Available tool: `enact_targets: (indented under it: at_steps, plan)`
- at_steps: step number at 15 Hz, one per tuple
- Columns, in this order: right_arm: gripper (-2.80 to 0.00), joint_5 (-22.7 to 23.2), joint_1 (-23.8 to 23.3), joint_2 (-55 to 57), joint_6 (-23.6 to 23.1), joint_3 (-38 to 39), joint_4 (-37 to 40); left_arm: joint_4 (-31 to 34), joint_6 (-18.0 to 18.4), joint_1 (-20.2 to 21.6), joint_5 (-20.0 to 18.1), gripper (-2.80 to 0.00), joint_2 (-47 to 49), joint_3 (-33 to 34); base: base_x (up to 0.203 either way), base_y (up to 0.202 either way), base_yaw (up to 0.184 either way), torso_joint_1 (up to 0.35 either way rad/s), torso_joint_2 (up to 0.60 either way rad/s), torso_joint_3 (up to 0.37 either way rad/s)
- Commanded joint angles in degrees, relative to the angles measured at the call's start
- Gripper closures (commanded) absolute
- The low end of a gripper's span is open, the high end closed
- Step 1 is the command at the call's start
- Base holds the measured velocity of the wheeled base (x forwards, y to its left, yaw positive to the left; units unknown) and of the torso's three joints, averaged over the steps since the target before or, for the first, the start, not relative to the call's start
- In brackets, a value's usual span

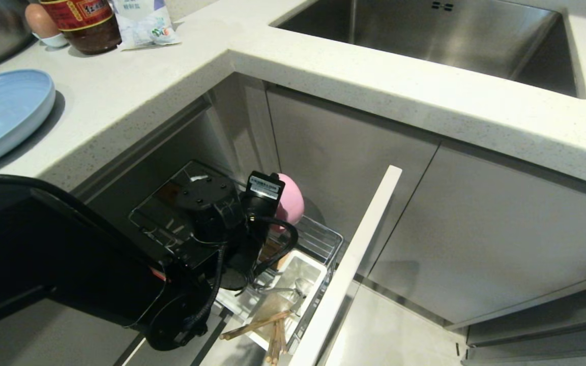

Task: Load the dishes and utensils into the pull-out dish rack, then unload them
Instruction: Pick up the bowl and place it in the cupboard

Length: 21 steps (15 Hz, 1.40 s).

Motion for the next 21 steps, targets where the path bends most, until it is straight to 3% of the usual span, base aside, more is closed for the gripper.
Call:
enact_targets:
  at_steps: [1, 5, 13, 21]
  plan:
    - [0.0, -0.01, 0.01, -0.24, 0.02, 0.0, -0.02, -2.08, -0.61, 0.12, -0.2, 0.0, 1.71, -0.04, 0.0, 0.0, 0.0, 0.0, 0.0, 0.0]
    - [0.0, -0.01, -0.04, -0.23, 0.02, 0.0, -0.02, -4.68, -1.69, 1.61, -1.69, 0.0, 3.01, -0.03, 0.0, 0.0, 0.0, 0.0, 0.0, 0.0]
    - [0.0, -0.01, 0.03, -0.15, 0.02, 0.0, -0.02, -4.93, -7.29, 3.07, -3.85, 0.0, 4.29, -0.03, 0.0, 0.0, 0.0, 0.0, 0.0, 0.0]
    - [0.0, -0.01, -0.01, -0.15, 0.02, 0.0, -0.02, -4.67, -7.64, 3.13, -4.03, 0.0, 5.23, -0.03, 0.0, 0.0, 0.0, 0.0, 0.0, 0.0]
